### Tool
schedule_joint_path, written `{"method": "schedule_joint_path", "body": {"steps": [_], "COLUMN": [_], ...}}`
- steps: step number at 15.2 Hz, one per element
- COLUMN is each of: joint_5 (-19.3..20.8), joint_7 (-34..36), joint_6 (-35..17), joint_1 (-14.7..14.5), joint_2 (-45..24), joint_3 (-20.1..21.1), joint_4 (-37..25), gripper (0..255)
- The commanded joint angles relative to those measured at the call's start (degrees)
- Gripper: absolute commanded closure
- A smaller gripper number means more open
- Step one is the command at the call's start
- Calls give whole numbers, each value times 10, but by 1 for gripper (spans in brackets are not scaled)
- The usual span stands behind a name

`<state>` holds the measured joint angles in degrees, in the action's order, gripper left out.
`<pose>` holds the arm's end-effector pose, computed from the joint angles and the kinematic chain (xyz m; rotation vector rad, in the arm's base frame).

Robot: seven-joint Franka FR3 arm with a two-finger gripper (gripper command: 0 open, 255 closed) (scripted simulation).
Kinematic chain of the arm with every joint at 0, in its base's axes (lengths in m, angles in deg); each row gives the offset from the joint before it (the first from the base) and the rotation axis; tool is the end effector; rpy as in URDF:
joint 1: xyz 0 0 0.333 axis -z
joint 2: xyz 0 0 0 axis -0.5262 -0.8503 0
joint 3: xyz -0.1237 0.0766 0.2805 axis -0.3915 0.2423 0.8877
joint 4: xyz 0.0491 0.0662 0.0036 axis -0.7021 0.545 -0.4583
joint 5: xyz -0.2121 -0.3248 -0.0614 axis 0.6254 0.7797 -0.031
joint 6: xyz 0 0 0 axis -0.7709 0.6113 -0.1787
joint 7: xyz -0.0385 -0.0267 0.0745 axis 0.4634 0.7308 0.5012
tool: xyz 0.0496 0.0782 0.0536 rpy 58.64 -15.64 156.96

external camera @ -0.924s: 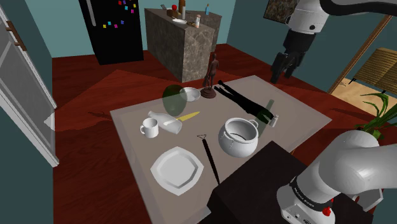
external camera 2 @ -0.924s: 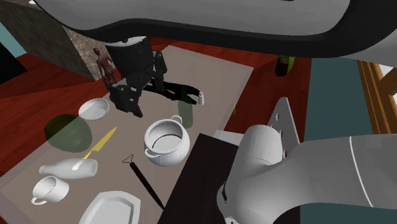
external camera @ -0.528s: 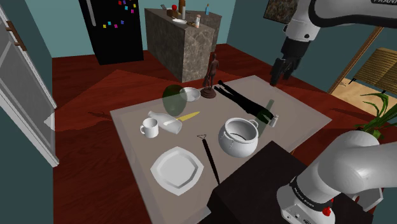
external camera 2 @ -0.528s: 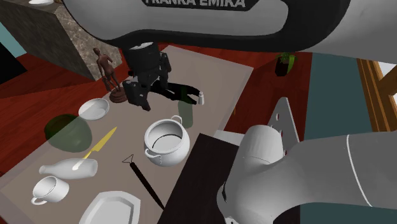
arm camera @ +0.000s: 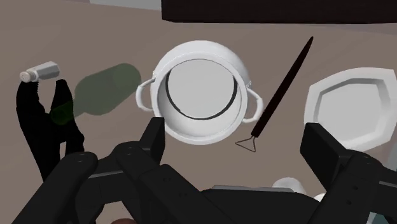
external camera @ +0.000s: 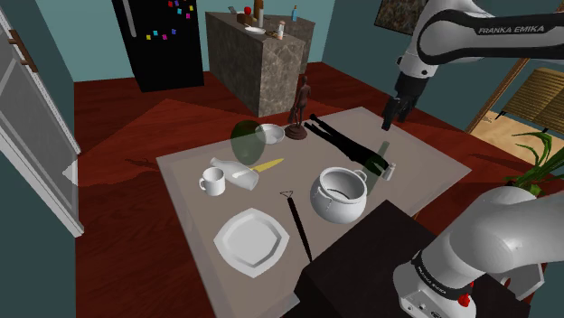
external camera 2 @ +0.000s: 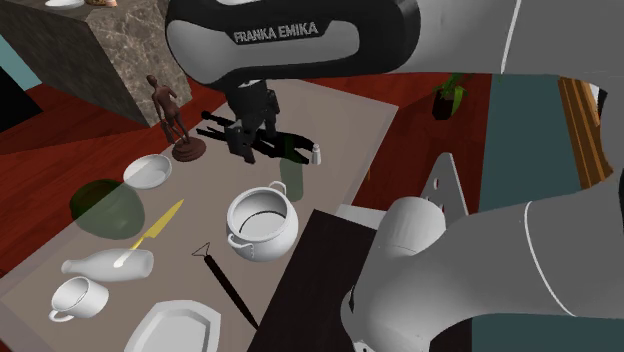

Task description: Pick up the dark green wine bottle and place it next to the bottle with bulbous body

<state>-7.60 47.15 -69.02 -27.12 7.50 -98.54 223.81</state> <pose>0.3407 -0.1391 0.5107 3.1320 -0.0284 -0.0843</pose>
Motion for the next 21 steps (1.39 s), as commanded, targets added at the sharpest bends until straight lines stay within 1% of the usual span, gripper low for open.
{"method": "schedule_joint_path", "body": {"steps": [1,6,11,15,18,21], "joint_5": [11,22,10,-23,-62,-107], "joint_7": [-24,-82,-148,-210,-261,-314], "joint_6": [-29,-98,-164,-209,-236,-255], "joint_1": [6,14,17,20,29,46], "joint_2": [-24,-106,-204,-293,-365,-439], "joint_3": [-23,-77,-128,-162,-179,-185], "joint_4": [4,-9,-41,-79,-115,-159], "gripper": [0,0,0,0,0,0]}}
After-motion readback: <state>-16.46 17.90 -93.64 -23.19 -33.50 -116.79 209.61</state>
